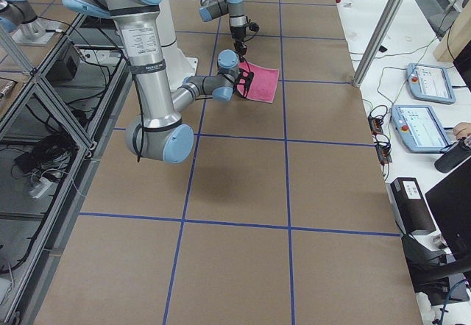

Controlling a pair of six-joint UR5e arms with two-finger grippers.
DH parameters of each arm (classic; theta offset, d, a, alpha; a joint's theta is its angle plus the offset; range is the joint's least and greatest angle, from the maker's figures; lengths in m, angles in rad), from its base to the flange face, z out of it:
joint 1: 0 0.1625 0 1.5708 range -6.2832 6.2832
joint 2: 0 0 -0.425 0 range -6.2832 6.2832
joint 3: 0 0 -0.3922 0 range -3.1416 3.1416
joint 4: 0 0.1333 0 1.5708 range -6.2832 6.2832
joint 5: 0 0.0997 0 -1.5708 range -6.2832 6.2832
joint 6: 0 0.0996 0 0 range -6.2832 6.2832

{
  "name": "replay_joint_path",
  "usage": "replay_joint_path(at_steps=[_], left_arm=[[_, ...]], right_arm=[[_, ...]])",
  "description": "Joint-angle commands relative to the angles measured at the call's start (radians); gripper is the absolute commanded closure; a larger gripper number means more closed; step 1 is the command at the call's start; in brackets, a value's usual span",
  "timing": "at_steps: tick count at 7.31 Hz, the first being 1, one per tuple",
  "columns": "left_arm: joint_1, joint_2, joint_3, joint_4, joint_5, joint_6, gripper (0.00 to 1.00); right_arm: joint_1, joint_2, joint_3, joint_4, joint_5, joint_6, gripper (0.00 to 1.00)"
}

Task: Fold towel twice with both arms
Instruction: 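Lift both near corners and carry them toward the far edge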

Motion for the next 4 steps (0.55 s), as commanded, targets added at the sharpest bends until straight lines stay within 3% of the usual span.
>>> replay_joint_path(at_steps=[1,4], left_arm=[[-0.017,-0.032,0.006,0.002,0.002,-0.017,1.0],[-0.064,-0.057,0.052,0.002,0.002,-0.054,1.0]], right_arm=[[0.027,0.0,0.0,0.011,0.001,0.0,1.0],[0.056,0.017,-0.002,0.011,-0.002,0.003,1.0]])
